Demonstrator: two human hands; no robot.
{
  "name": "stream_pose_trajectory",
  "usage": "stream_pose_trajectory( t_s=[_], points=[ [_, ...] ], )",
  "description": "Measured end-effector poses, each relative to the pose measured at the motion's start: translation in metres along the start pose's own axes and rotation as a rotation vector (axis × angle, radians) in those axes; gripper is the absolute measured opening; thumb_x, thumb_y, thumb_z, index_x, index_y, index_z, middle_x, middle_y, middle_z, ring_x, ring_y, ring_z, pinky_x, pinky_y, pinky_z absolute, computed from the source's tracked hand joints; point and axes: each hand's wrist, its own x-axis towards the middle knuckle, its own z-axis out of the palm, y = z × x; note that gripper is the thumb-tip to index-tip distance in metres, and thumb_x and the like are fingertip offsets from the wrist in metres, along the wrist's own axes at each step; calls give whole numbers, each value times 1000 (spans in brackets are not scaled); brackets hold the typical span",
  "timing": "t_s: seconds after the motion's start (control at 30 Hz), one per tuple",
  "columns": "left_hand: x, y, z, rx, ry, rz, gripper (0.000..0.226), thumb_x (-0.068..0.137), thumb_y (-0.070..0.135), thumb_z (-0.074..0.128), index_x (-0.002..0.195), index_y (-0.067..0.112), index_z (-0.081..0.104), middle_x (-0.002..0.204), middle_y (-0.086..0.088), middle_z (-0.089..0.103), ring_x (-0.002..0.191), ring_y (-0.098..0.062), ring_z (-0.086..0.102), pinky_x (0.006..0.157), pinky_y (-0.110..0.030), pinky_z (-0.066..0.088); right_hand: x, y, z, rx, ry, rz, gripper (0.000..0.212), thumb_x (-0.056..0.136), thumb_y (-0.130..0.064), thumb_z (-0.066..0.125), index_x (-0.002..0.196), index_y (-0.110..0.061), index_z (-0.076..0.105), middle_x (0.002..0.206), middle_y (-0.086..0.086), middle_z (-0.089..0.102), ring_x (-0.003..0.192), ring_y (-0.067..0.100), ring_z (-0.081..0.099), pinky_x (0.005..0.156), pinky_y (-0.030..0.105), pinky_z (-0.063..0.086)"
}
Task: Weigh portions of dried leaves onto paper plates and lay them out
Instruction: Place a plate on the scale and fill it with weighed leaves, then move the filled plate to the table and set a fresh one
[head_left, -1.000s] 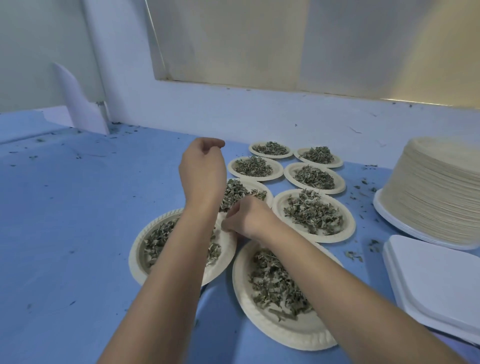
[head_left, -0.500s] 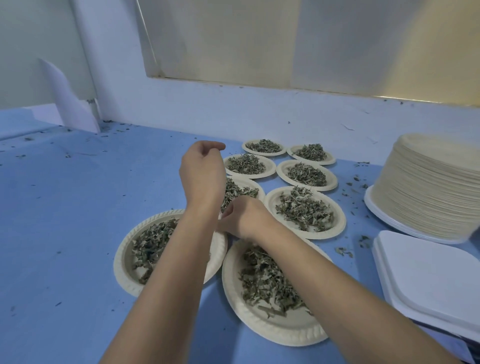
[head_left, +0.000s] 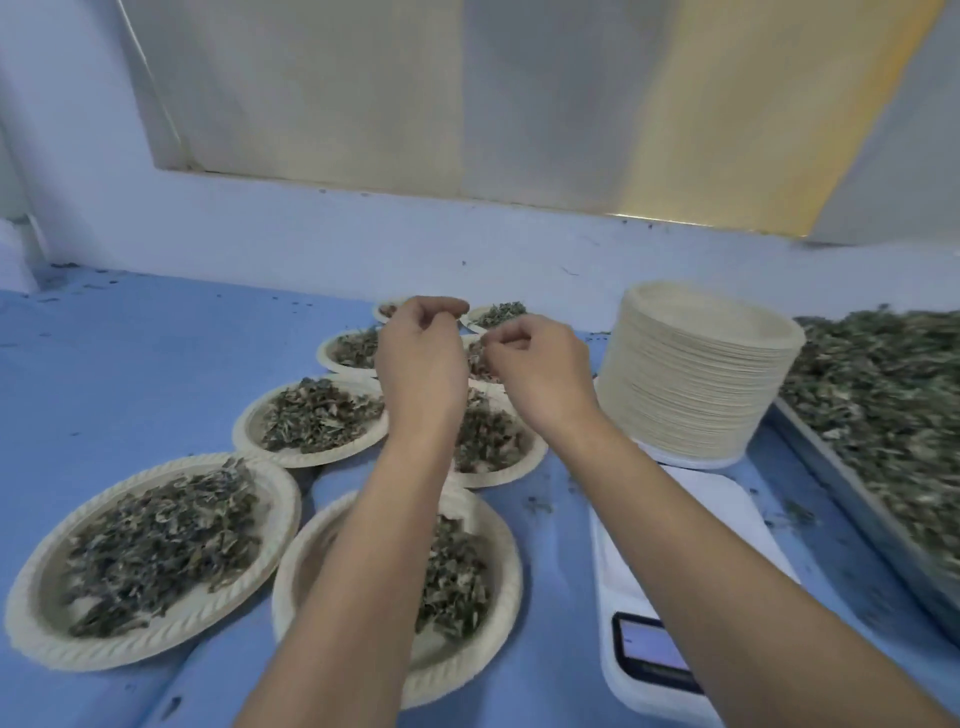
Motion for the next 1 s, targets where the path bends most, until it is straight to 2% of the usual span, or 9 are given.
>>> stream_pose_trajectory(
  t_s=[0.1, 0.17, 0.2, 0.3, 0.4, 0.47, 0.57, 0.83, 1.0],
  points=[
    [-16, 3, 34, -58, -45, -13, 31, 84, 1, 43, 75, 23, 63, 76, 7, 63, 56, 5, 52, 55, -12, 41, 5, 15, -37, 114, 33, 31, 15, 81, -6, 60, 83, -18, 70, 79, -1, 70, 83, 16, 66, 77, 29, 51],
    [-28, 5, 54, -101, -72, -32, 31, 83, 0, 43, 74, 22, 63, 78, 6, 64, 67, 0, 56, 61, -16, 42, 8, 24, -61, 131, 77, 28, 15, 81, -6, 61, 84, -18, 70, 82, 2, 71, 83, 18, 66, 81, 35, 53],
    [-34, 6, 64, -116, -87, -45, 31, 83, 0, 43, 75, 22, 64, 80, 6, 64, 71, -5, 56, 63, -20, 42, 10, 29, -72, 116, 118, 10, 14, 82, -7, 61, 85, -18, 71, 81, 0, 70, 81, 16, 65, 80, 30, 52],
    [-51, 9, 86, -138, -135, -68, 32, 83, 0, 43, 75, 22, 64, 82, 7, 65, 69, -7, 54, 65, -26, 39, 13, 41, -107, -105, 280, -108, 15, 85, -10, 60, 91, -17, 72, 83, -7, 67, 80, 6, 59, 68, 8, 41],
    [-64, 11, 98, -155, -168, -91, 32, 84, 1, 43, 73, 24, 62, 86, 2, 66, 65, -12, 50, 67, -30, 38, 16, 55, -134, -472, 356, -201, 19, 90, -14, 56, 102, -16, 71, 102, -3, 68, 99, 14, 57, 72, 20, 36],
    [-68, 11, 100, -149, -177, -100, 32, 85, 1, 43, 74, 24, 63, 87, 4, 66, 74, -13, 56, 71, -33, 42, 19, 62, -146, -621, 306, -207, 24, 94, -19, 52, 113, -17, 68, 114, 0, 67, 112, 19, 54, 84, 29, 41],
    [-71, 10, 101, -129, -202, -104, 30, 86, 1, 44, 78, 21, 64, 85, 9, 64, 77, -7, 57, 75, -31, 45, 19, 66, -153, -688, 186, -212, 29, 98, -22, 49, 122, -18, 65, 122, 0, 65, 115, 21, 56, 89, 32, 43],
    [-75, 11, 101, -123, -222, -104, 30, 85, 1, 45, 79, 23, 65, 88, 6, 65, 71, -5, 55, 71, -24, 45, 17, 67, -148, -778, 88, -241, 28, 100, -19, 46, 111, -9, 69, 108, 12, 70, 104, 30, 60, 86, 42, 48],
    [-75, 10, 101, -114, -230, -113, 30, 85, 2, 44, 79, 23, 65, 91, 4, 66, 75, -7, 57, 70, -22, 44, 22, 73, -143, -833, 96, -267, 27, 98, -7, 42, 106, 0, 67, 106, 17, 68, 100, 32, 59, 87, 44, 43]
  ],
)
